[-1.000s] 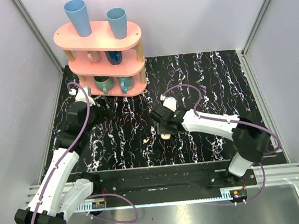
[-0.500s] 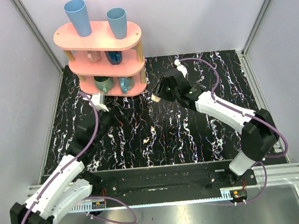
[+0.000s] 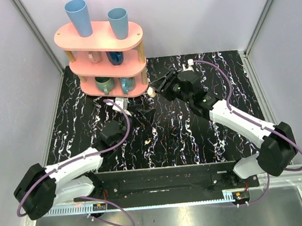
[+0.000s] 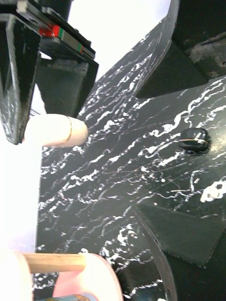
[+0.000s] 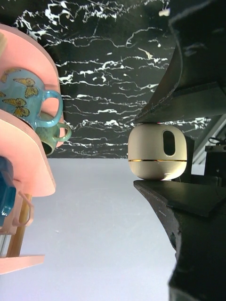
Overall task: Insert the wireless bluetooth earbuds into the charging case
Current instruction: Pass from the right arm to the left, then open the charging case, then move the right earbud to the center of the board.
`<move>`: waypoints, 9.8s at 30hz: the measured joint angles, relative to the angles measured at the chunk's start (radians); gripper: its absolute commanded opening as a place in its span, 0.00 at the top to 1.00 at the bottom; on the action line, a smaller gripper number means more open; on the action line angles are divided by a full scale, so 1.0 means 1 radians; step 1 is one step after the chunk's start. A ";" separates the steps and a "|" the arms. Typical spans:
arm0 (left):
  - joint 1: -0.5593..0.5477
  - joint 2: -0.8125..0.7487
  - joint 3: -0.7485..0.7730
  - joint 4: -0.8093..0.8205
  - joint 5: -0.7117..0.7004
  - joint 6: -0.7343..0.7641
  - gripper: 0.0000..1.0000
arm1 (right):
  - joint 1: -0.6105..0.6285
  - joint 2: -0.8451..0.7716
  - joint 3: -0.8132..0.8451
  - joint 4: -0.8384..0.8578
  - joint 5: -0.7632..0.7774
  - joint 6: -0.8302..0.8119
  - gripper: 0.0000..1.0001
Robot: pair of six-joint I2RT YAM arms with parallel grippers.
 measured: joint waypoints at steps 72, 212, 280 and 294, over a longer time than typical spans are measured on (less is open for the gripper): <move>-0.156 0.301 -0.013 0.642 -0.224 0.317 0.39 | 0.001 -0.100 -0.164 0.148 -0.134 0.118 0.64; 0.346 -0.006 0.093 0.269 1.186 0.080 1.00 | -0.061 -0.136 0.198 -0.457 -0.828 -0.998 0.33; 0.367 0.016 0.047 0.340 1.208 0.020 1.00 | -0.001 -0.134 0.201 -0.205 -0.513 -0.806 0.20; 0.413 -0.177 0.025 0.129 1.173 0.135 1.00 | -0.206 -0.073 0.013 -0.235 -0.233 -0.542 0.35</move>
